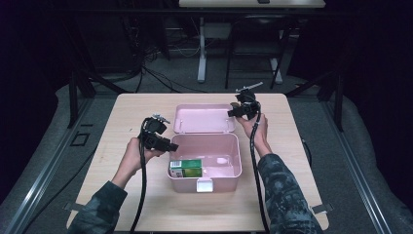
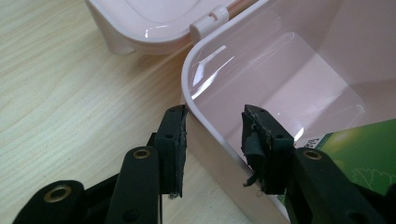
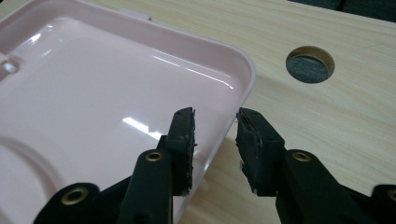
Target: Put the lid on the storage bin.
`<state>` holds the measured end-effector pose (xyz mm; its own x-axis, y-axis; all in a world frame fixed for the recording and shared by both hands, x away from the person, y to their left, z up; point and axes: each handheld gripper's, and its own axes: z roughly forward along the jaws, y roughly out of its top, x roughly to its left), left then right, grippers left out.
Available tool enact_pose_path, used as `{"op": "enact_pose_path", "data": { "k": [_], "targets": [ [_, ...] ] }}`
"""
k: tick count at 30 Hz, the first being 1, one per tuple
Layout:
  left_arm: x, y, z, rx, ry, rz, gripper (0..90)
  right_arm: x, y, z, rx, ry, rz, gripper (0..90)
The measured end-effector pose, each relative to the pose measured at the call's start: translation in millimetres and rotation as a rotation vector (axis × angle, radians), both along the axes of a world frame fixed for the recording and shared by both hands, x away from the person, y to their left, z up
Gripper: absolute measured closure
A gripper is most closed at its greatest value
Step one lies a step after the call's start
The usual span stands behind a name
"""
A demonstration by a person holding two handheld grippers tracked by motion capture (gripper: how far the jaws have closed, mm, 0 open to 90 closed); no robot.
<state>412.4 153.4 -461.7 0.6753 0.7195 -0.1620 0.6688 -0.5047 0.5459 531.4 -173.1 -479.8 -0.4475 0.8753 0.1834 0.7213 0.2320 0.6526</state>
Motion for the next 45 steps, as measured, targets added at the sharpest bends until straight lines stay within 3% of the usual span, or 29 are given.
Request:
{"op": "enact_pose_path", "data": {
  "k": [5, 12, 32, 45],
  "targets": [
    [-0.2, -0.1, -0.5, -0.004, -0.004, 0.003, 60.2, 7.1, -1.3, -10.6, 0.027, 0.036, -0.030, 63.4],
    [0.6, 0.6, -1.1, -0.010, -0.004, 0.001, 60.6, 8.3, 3.7, -13.0, 0.032, 0.032, -0.056, 70.9],
    [1.5, 1.1, -2.8, -0.031, -0.027, 0.010, 63.1, -6.3, 13.5, 13.9, 0.002, -0.115, -0.138, 81.3],
    [1.6, -0.7, -4.3, -0.033, -0.047, 0.011, 63.8, -19.5, 4.0, 31.7, 0.061, -0.177, -0.149, 83.5]
  ]
}}
